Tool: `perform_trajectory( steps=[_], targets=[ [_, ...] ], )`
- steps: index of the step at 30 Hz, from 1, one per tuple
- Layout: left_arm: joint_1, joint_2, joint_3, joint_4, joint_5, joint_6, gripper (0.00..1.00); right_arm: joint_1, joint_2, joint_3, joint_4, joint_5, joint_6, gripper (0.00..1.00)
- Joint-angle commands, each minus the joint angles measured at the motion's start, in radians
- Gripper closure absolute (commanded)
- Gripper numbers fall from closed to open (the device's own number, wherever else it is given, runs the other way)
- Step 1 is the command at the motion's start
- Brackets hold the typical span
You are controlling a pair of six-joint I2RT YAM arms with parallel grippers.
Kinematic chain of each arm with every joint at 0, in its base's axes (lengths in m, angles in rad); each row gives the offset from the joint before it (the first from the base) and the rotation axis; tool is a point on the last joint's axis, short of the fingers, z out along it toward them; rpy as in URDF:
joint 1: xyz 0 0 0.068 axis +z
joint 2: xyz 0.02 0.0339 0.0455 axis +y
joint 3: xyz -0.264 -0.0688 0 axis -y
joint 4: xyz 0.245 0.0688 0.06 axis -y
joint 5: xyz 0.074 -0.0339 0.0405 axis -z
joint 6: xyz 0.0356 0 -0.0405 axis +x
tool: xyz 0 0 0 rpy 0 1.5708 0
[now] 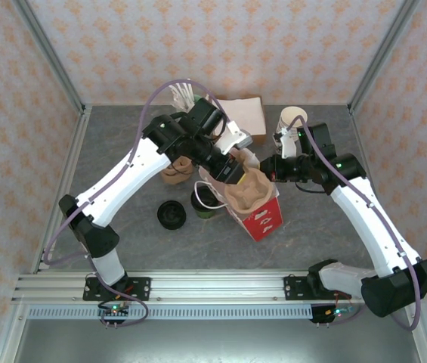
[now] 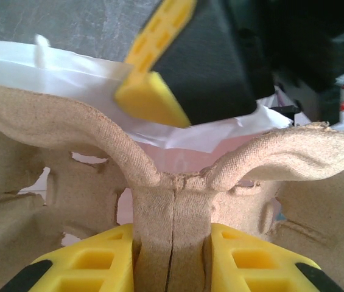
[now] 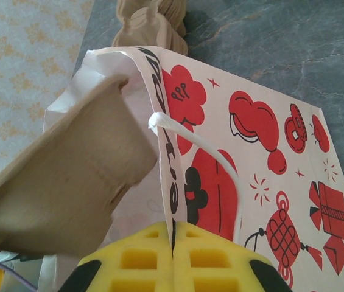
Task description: Pack the takeout coffee
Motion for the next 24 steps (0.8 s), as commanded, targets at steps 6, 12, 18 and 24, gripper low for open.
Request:
perform_trajectory(
  steps=[6, 12, 18, 24],
  targets=[
    [0.020, 0.013, -0.009, 0.011, -0.005, 0.007, 0.73, 0.007, -0.006, 0.028, -0.033, -0.043, -0.077, 0.95],
    [0.021, 0.032, -0.014, 0.022, -0.032, -0.005, 0.73, 0.007, -0.009, 0.029, -0.033, -0.041, -0.077, 0.95],
    [0.020, 0.027, -0.047, 0.053, -0.100, -0.027, 0.72, 0.006, -0.017, 0.026, -0.034, -0.045, -0.067, 0.95],
    [0.011, -0.019, -0.131, 0.137, -0.147, -0.044, 0.73, 0.008, -0.025, 0.013, -0.017, -0.039, -0.027, 0.95]
  ],
)
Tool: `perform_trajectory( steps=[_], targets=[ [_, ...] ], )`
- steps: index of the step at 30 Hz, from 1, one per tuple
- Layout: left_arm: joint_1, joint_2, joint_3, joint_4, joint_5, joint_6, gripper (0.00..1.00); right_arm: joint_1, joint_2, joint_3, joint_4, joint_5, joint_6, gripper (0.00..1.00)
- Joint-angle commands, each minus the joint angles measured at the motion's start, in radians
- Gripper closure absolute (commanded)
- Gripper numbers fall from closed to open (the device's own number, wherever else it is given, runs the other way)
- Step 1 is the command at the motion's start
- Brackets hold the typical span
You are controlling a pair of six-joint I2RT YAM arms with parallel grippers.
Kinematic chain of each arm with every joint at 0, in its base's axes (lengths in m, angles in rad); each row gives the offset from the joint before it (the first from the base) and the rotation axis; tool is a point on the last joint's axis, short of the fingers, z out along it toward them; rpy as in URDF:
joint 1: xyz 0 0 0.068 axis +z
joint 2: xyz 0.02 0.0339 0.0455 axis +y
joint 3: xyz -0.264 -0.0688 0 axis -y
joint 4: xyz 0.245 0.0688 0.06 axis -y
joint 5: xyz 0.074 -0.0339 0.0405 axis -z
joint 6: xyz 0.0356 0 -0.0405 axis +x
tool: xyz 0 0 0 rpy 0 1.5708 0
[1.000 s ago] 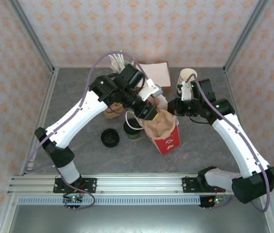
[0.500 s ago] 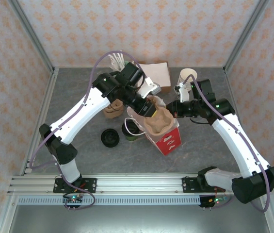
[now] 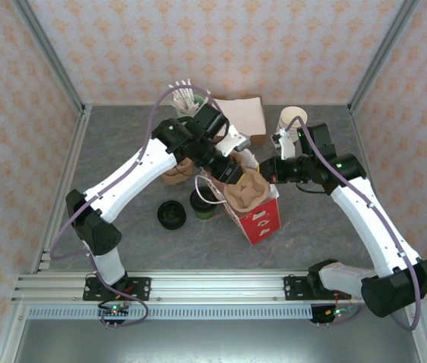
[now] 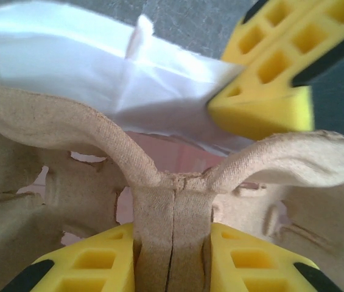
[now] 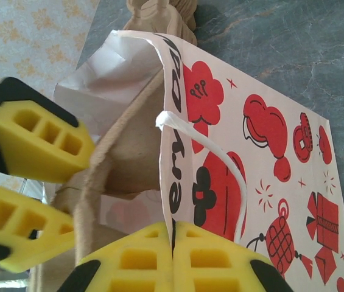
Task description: Pack the takeout coffee
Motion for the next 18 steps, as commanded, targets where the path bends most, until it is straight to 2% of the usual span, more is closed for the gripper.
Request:
perform_trajectory(
  steps=[1, 18],
  targets=[
    [-0.001, -0.043, -0.035, 0.061, -0.081, -0.012, 0.73, 0.007, -0.026, 0.009, 0.000, -0.010, 0.028, 0.94],
    [-0.053, -0.054, -0.033, 0.061, -0.279, 0.004, 0.73, 0.007, -0.044, -0.007, 0.045, -0.016, 0.073, 0.95]
  ],
)
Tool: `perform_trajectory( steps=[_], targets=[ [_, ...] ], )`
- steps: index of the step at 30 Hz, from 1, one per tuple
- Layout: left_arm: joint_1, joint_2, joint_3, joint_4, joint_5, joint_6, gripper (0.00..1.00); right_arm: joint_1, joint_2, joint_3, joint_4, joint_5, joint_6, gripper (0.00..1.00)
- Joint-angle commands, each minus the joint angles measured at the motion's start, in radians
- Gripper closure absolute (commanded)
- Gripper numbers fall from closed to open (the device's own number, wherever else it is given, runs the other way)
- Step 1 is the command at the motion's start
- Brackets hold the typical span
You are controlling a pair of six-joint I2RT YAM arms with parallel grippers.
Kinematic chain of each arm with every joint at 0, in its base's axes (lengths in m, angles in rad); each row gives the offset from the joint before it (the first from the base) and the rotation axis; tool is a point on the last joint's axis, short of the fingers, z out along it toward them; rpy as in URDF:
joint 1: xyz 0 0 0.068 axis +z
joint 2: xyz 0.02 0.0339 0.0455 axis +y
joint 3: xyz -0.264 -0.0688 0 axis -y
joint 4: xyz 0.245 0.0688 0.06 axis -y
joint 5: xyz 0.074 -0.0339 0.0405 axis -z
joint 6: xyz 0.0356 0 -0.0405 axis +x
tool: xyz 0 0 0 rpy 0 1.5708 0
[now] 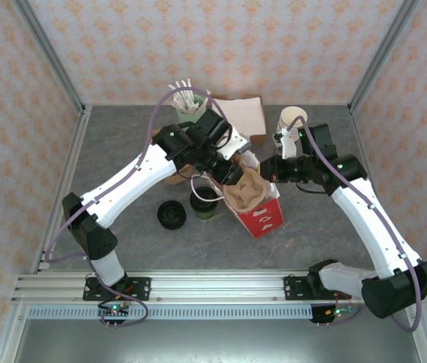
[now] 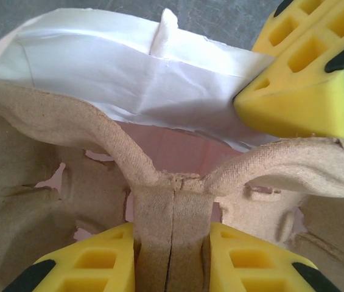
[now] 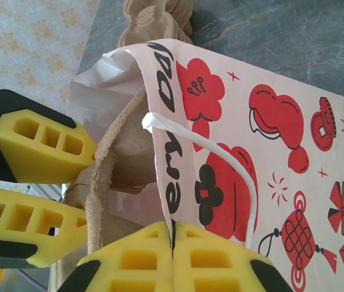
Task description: Pack the takeout coffee
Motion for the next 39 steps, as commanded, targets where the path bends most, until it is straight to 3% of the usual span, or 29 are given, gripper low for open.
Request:
perform_trajectory(
  steps=[1, 24, 39],
  targets=[
    [-0.007, -0.014, 0.010, 0.015, -0.116, 0.004, 0.74, 0.008, -0.036, -0.009, 0.038, -0.029, 0.032, 0.95],
    [-0.078, -0.004, 0.000, -0.018, -0.231, 0.070, 0.74, 0.007, -0.045, -0.023, 0.066, -0.008, 0.093, 0.95],
    [-0.096, 0.008, -0.017, -0.018, -0.198, 0.111, 0.74, 0.007, -0.048, -0.020, 0.083, 0.045, 0.125, 0.96]
  ],
)
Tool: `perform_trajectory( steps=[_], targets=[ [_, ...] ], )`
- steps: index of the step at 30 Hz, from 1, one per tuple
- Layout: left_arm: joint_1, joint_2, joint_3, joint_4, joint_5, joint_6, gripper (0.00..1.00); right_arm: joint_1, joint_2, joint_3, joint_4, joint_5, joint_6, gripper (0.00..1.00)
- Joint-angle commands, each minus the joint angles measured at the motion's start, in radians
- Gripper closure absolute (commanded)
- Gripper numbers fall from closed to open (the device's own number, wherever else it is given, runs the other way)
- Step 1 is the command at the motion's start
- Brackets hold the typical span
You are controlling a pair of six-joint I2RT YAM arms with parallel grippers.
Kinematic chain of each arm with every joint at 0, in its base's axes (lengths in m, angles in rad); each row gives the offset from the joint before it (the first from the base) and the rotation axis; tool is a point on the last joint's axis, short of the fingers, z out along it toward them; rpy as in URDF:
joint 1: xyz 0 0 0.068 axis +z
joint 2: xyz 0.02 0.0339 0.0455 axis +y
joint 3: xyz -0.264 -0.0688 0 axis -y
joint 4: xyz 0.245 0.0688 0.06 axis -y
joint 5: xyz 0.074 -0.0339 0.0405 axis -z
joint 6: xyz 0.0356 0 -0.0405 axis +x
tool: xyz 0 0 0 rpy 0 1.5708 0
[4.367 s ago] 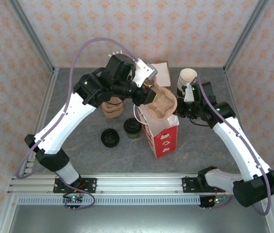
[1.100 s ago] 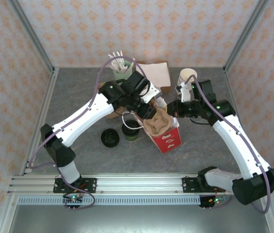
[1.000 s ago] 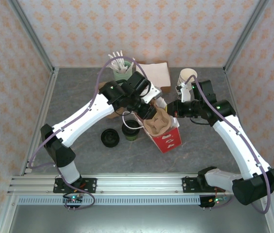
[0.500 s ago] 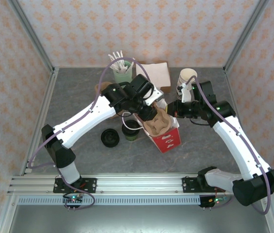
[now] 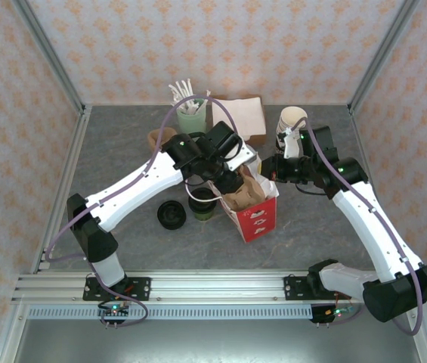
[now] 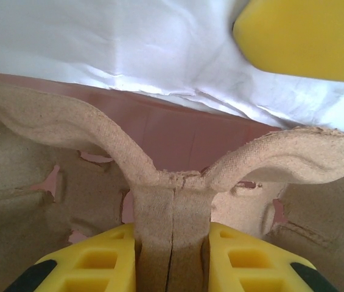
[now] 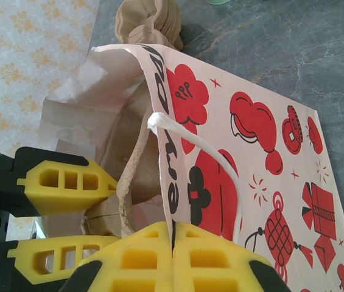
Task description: Pack the takeout coffee
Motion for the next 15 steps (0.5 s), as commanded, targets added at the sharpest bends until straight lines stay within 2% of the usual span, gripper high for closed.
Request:
perform_trajectory(
  steps=[1, 15],
  targets=[
    [-0.013, 0.012, 0.022, -0.009, -0.023, 0.026, 0.74, 0.006, -0.023, 0.011, 0.036, 0.005, 0.013, 0.96],
    [-0.058, 0.099, 0.089, -0.027, -0.089, 0.009, 0.74, 0.007, -0.044, -0.019, 0.061, 0.001, 0.003, 0.96]
  ],
)
